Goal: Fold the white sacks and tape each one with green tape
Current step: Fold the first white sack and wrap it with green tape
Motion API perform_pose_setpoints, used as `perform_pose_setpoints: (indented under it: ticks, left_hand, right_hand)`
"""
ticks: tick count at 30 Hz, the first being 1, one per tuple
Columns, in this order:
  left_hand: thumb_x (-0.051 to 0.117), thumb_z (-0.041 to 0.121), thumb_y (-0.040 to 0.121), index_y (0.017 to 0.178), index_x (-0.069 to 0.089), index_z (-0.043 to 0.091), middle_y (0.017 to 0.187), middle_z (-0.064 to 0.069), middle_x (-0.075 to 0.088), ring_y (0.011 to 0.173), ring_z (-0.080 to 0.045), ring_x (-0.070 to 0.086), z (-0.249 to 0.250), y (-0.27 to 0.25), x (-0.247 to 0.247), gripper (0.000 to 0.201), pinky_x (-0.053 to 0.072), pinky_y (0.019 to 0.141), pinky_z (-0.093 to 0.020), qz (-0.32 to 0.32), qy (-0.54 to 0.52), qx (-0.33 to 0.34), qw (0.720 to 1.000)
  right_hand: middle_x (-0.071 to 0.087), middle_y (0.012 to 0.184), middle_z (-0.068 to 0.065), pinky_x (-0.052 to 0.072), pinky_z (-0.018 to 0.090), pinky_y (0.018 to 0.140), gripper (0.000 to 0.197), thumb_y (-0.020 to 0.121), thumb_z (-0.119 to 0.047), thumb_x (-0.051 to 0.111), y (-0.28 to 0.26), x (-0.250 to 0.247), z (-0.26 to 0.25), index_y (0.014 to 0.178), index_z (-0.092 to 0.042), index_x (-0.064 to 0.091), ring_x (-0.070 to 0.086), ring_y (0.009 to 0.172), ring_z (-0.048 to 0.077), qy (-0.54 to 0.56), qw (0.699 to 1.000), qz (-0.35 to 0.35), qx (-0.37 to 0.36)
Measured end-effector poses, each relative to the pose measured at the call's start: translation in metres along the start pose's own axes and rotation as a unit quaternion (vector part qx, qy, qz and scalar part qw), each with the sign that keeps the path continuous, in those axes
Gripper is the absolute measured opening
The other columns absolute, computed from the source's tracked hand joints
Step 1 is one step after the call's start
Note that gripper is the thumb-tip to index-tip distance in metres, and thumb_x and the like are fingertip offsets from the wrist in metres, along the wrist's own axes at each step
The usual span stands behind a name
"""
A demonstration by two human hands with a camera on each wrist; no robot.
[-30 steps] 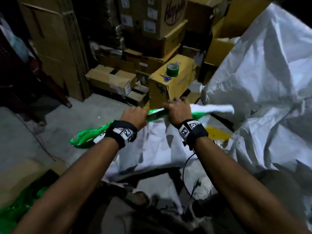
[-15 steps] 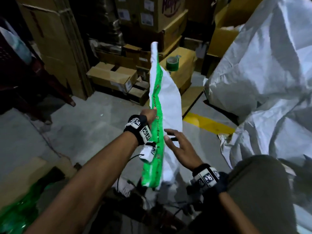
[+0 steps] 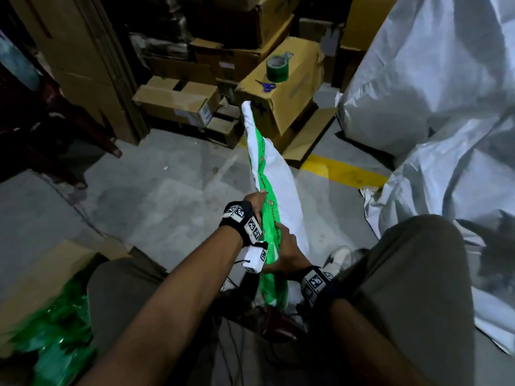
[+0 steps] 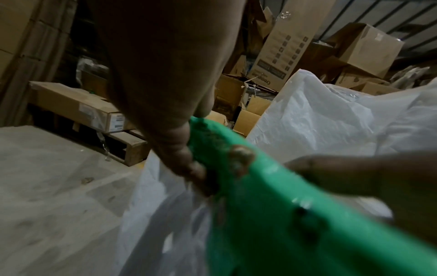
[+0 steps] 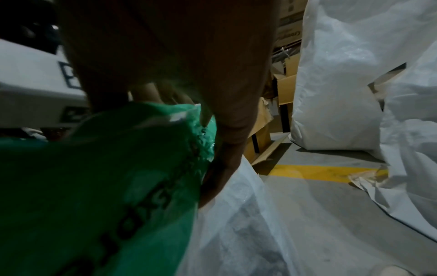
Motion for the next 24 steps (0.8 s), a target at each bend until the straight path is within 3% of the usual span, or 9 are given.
perform_pose_setpoints:
  ticks: [3,5,7,12,14,17,19,21,24]
  left_hand:
    - [0.053,0.018,0.101,0.094,0.068,0.008,0.076,-0.011,0.065,0.059,-0.023,0.052,0.001,-0.029,0.001,0.019,0.055,0.057,-0.033,-0.028,0.009,0.021,0.999]
    - [0.059,0.021,0.1,0.118,0.067,0.016,0.085,-0.009,0.066,0.062,-0.024,0.056,-0.006,-0.029,-0.004,0.02,0.053,0.061,-0.035,-0.036,0.097,0.074,0.992]
    - [0.064,0.029,0.097,0.134,0.058,0.024,0.1,-0.008,0.072,0.083,-0.029,0.068,-0.011,-0.024,-0.012,0.038,0.058,0.073,-0.041,-0.021,0.238,0.128,0.963]
    - [0.072,0.044,0.088,0.128,0.054,0.023,0.111,-0.009,0.07,0.093,-0.032,0.072,-0.027,-0.037,-0.023,0.049,0.058,0.064,-0.064,-0.062,0.172,0.065,0.981]
    - [0.081,0.046,0.077,0.13,0.054,0.025,0.114,-0.007,0.07,0.097,-0.031,0.072,-0.032,-0.042,-0.022,0.063,0.06,0.063,-0.058,-0.082,0.161,0.051,0.982]
    - [0.078,0.019,0.084,0.13,0.055,0.017,0.109,-0.012,0.072,0.094,-0.031,0.073,-0.03,-0.042,-0.02,0.052,0.061,0.064,-0.041,-0.067,0.155,0.077,0.983]
    - [0.064,0.003,0.087,0.122,0.061,0.014,0.099,-0.014,0.072,0.081,-0.032,0.072,-0.024,-0.039,-0.019,0.037,0.061,0.061,-0.045,-0.051,0.156,0.095,0.982]
    - [0.05,-0.004,0.084,0.109,0.068,0.016,0.095,-0.018,0.073,0.07,-0.031,0.07,-0.019,-0.034,-0.025,0.037,0.059,0.059,-0.047,-0.023,0.169,0.113,0.979]
    - [0.042,-0.008,0.078,0.1,0.072,0.017,0.09,-0.02,0.072,0.064,-0.029,0.066,-0.02,-0.033,-0.024,0.045,0.055,0.057,-0.043,-0.019,0.153,0.122,0.98]
  right_hand:
    - [0.055,0.117,0.012,0.049,0.039,0.084,0.096,0.058,-0.029,0.072,0.006,-0.011,0.004,0.145,-0.021,0.031,0.059,0.106,0.035,-0.017,0.999,0.03,0.035]
    - [0.059,0.114,0.01,0.051,0.04,0.082,0.09,0.051,-0.028,0.059,0.009,-0.014,0.004,0.138,-0.02,0.036,0.061,0.103,0.036,-0.04,0.998,0.021,0.034]
    - [0.059,0.116,0.009,0.052,0.042,0.084,0.087,0.051,-0.029,0.056,0.012,-0.012,0.001,0.137,-0.02,0.039,0.061,0.104,0.035,-0.065,0.998,0.009,0.021]
    - [0.058,0.118,0.017,0.049,0.041,0.091,0.1,0.054,-0.043,0.054,0.016,-0.003,-0.001,0.15,-0.022,0.036,0.057,0.111,0.034,-0.066,0.998,-0.001,-0.022]
    - [0.061,0.113,0.017,0.047,0.036,0.088,0.088,0.065,-0.036,0.059,0.012,-0.002,-0.007,0.149,-0.019,0.041,0.056,0.108,0.03,-0.047,0.998,0.012,-0.048]
    - [0.069,0.099,0.012,0.045,0.029,0.075,0.051,0.078,-0.025,0.073,0.014,0.004,-0.015,0.124,-0.006,0.063,0.06,0.09,0.015,0.037,0.994,0.008,-0.104]
    - [0.066,0.12,0.012,0.049,0.035,0.089,0.072,0.068,-0.034,0.071,0.02,0.013,-0.011,0.134,-0.009,0.057,0.061,0.107,0.017,0.094,0.991,-0.044,-0.088]
    - [0.045,0.151,0.004,0.038,0.042,0.112,0.096,0.064,-0.048,0.067,0.023,0.022,-0.001,0.153,-0.026,0.039,0.045,0.136,0.021,0.137,0.986,-0.085,-0.047]
    - [0.014,0.166,-0.001,0.013,0.041,0.126,0.096,0.086,-0.065,0.055,0.033,0.03,0.006,0.16,-0.02,0.015,0.012,0.153,0.017,0.214,0.975,-0.051,-0.003]
Point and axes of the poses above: each hand's wrist, its own y-axis towards the middle knuckle, its own x-axis out of the palm, z = x × y, the point moved 4 cm from there along y, towards the middle knuckle
